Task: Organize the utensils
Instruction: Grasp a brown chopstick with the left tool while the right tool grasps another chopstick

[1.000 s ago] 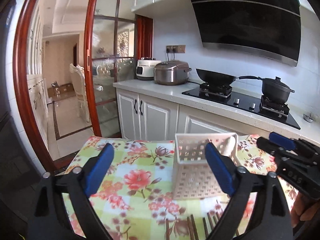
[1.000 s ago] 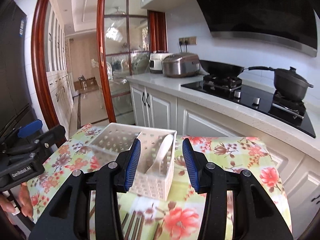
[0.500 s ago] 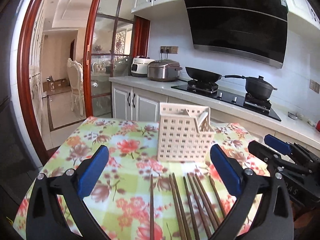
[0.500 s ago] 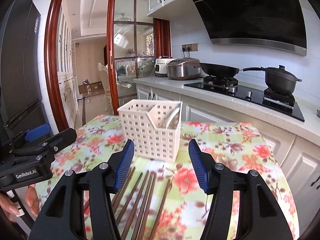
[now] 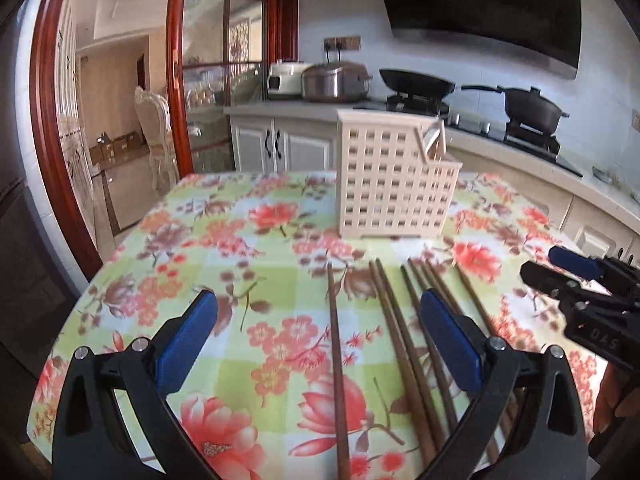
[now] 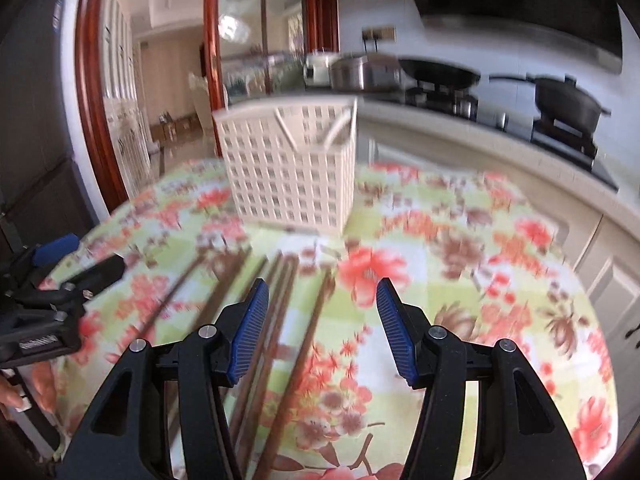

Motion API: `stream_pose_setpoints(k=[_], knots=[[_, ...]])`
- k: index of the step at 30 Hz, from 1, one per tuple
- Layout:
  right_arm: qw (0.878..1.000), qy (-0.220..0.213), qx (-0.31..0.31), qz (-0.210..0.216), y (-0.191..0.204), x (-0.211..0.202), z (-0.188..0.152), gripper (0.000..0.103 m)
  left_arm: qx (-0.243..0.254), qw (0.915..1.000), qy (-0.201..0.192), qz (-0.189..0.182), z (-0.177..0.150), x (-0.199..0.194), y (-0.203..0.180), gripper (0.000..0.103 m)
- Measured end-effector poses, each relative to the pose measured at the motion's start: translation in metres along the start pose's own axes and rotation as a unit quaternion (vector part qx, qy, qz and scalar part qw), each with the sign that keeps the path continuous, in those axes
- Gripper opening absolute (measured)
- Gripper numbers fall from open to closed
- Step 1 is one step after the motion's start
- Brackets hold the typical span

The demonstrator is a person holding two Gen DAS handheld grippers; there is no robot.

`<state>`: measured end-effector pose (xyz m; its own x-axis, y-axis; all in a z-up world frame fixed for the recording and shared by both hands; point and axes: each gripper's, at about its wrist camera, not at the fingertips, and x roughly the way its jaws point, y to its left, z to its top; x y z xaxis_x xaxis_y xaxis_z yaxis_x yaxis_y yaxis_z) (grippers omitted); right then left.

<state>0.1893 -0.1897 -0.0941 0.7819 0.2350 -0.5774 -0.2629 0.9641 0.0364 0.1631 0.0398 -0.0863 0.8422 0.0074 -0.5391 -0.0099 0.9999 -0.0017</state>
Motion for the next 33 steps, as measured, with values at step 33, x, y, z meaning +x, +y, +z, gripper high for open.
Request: stream_pose_setpoints(k=[33], knots=[[0.991,0.127,-0.027,-0.021,0.011,0.078,-0.001,0.009,0.001,0.9897,0.142,-0.020,-0.009,0.075,0.011,0.083]])
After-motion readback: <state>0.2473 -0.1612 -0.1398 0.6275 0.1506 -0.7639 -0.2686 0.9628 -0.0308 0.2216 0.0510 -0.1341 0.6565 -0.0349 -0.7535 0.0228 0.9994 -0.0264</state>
